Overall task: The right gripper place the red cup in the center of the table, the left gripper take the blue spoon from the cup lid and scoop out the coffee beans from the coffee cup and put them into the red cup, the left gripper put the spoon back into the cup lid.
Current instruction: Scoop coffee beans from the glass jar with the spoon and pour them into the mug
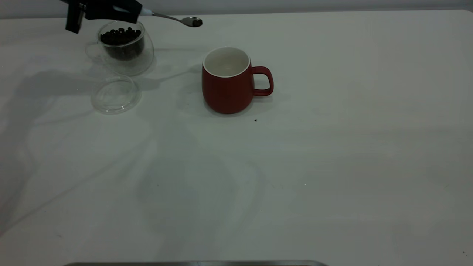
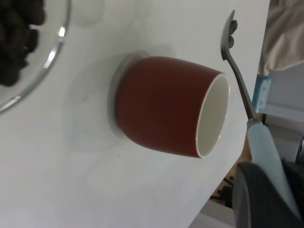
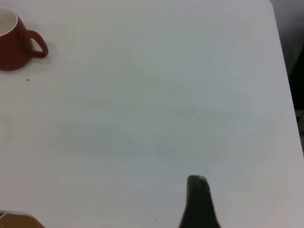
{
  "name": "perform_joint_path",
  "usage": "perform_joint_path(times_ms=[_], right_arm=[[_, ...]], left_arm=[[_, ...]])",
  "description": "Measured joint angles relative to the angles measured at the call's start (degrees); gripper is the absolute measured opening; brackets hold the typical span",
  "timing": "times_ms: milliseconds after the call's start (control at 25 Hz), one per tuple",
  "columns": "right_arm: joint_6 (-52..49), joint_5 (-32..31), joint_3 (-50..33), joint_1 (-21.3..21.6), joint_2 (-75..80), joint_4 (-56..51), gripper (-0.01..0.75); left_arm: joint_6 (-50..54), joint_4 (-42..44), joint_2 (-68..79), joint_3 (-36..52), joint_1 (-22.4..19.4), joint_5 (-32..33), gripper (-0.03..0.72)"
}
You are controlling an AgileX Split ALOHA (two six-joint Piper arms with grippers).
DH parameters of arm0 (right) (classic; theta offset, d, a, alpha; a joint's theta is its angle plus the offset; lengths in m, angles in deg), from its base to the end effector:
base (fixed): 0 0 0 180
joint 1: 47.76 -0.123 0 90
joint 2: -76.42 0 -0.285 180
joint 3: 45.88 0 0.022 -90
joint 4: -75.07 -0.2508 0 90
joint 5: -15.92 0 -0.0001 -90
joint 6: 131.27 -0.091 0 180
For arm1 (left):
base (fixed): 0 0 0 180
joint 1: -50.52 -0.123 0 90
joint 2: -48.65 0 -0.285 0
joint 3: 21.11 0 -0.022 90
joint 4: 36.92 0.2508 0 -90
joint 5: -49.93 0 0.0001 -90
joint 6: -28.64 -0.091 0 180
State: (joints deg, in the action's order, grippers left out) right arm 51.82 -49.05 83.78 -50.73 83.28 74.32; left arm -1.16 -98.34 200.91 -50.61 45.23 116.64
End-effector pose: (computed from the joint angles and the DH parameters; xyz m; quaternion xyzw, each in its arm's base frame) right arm -0.0071 0.0007 0.2629 -0.0467 0.8741 0.0060 0.4835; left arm 0.4883 -0.0285 0.0854 -0.0526 0.8882 -0.4512 0.0682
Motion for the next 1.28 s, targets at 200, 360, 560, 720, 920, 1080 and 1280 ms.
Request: perform_joint_path(times_ms=[200, 360, 560, 720, 920, 1080, 1280], right_arm=[[0.0, 0.0, 0.0, 0.0, 0.0, 0.0, 0.582], [0.0, 0.0, 0.0, 0.0, 0.0, 0.0, 0.582], [0.0, 0.0, 0.0, 0.0, 0.0, 0.0, 0.582], [0.0, 0.0, 0.0, 0.0, 0.0, 0.0, 0.582], [0.0, 0.0, 0.0, 0.0, 0.0, 0.0, 0.582], [0.0, 0.0, 0.0, 0.0, 0.0, 0.0, 0.582], [0.0, 0.0, 0.0, 0.0, 0.0, 0.0, 0.582]], left_arm=[[0.1, 0.0, 0.0, 0.0, 1.5, 0.0, 0.122], [0.1, 0.0, 0.0, 0.0, 3.0, 0.0, 0.122], [0.0, 0.2, 0.0, 0.0, 5.0, 0.0, 0.122], [0.0, 2.8, 0.0, 0.0, 6.4, 0.0, 0.122], [0.0, 5.1, 0.0, 0.0, 6.9, 0.0, 0.122], [-1.3, 5.3, 0.0, 0.0, 6.9, 0.0, 0.122], [-4.3, 6.6, 0.0, 0.0, 7.0, 0.0, 0.122]])
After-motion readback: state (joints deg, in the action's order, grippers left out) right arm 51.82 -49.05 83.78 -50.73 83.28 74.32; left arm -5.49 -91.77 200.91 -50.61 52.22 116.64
